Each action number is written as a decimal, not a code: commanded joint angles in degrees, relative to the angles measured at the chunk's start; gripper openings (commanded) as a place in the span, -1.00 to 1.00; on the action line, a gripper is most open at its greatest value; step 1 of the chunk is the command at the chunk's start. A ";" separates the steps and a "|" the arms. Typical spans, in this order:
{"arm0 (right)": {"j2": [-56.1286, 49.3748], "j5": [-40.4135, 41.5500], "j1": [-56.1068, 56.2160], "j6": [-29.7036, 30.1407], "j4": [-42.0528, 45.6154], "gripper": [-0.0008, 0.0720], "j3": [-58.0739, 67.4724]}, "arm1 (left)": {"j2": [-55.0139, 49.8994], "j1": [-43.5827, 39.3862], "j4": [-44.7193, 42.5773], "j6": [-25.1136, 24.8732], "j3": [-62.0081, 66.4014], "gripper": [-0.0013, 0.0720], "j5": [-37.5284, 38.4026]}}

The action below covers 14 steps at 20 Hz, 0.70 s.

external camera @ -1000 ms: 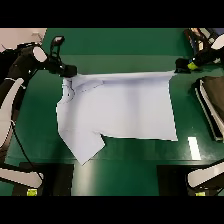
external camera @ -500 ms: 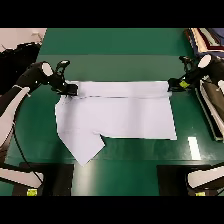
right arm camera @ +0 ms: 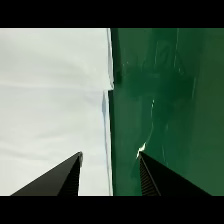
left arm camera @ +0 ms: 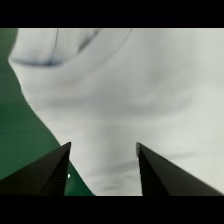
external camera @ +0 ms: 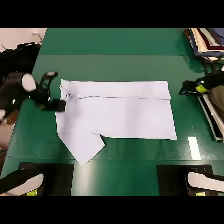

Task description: Fold the shirts.

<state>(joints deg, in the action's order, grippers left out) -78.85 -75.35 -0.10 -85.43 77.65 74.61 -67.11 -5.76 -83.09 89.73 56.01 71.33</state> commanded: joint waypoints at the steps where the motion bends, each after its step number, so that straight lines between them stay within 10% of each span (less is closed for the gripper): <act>1: 7.63 1.84 -1.44 -0.02 -0.13 0.15 -7.23 | 10.47 -0.04 5.75 2.01 -14.75 0.35 3.23; 14: 12.98 4.20 -1.31 0.44 -4.66 0.15 -10.05 | 16.52 -0.04 15.15 6.29 -30.60 0.35 -7.48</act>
<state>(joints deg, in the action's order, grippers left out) -66.24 -71.33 -1.45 -85.14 73.67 64.69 -50.83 -5.78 -71.31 95.53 27.27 68.86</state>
